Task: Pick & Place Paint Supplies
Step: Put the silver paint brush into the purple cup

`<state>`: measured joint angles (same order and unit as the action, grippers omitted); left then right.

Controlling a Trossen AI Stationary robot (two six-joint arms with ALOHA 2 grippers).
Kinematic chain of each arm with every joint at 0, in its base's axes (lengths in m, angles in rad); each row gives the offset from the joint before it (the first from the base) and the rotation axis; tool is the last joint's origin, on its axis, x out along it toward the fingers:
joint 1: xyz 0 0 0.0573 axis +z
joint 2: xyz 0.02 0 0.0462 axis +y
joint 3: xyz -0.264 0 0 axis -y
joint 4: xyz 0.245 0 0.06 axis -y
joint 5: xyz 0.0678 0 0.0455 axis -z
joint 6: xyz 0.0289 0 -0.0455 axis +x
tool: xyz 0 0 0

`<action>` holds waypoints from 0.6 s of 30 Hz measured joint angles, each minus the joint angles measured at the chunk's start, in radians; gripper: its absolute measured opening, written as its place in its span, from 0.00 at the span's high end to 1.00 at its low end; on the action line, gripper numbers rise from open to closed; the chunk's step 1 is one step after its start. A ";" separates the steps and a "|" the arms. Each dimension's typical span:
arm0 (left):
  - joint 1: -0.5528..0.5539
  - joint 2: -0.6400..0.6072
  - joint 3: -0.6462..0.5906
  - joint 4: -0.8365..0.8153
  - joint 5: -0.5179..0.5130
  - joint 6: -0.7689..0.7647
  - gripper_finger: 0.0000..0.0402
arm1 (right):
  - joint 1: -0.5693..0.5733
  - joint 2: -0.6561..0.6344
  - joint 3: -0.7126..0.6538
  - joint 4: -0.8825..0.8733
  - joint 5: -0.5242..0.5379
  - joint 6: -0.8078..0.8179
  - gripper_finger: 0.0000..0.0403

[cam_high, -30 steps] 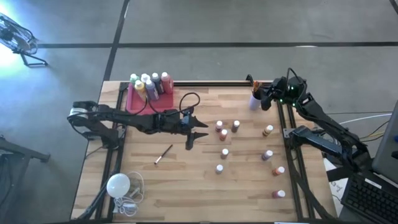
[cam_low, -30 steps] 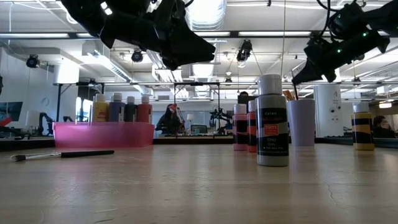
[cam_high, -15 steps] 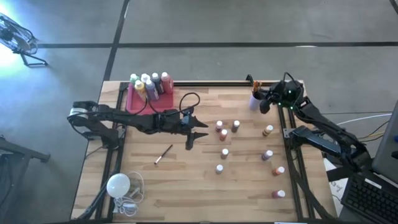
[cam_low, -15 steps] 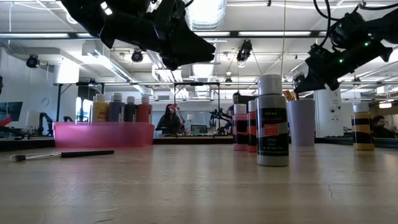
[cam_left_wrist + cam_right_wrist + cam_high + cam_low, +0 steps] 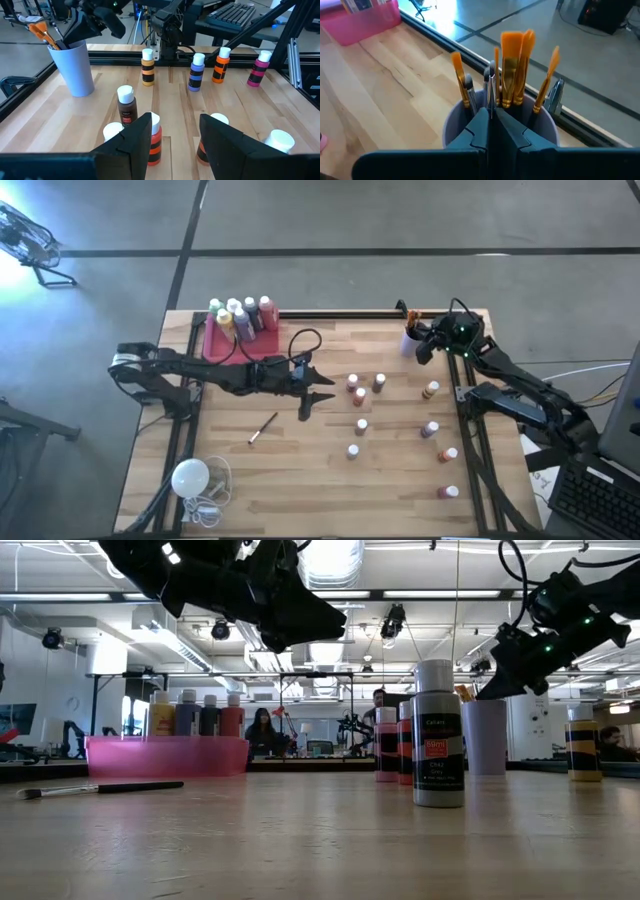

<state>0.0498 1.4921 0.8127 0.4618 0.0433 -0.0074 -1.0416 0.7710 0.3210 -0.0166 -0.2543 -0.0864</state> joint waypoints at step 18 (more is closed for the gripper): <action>0.000 0.000 0.000 -0.002 0.000 0.000 0.57 | 0.000 0.043 0.001 0.004 0.022 0.005 0.81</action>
<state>0.0497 1.4921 0.8127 0.4599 0.0433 -0.0074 -1.0414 0.8138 0.3222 -0.0127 -0.2318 -0.0812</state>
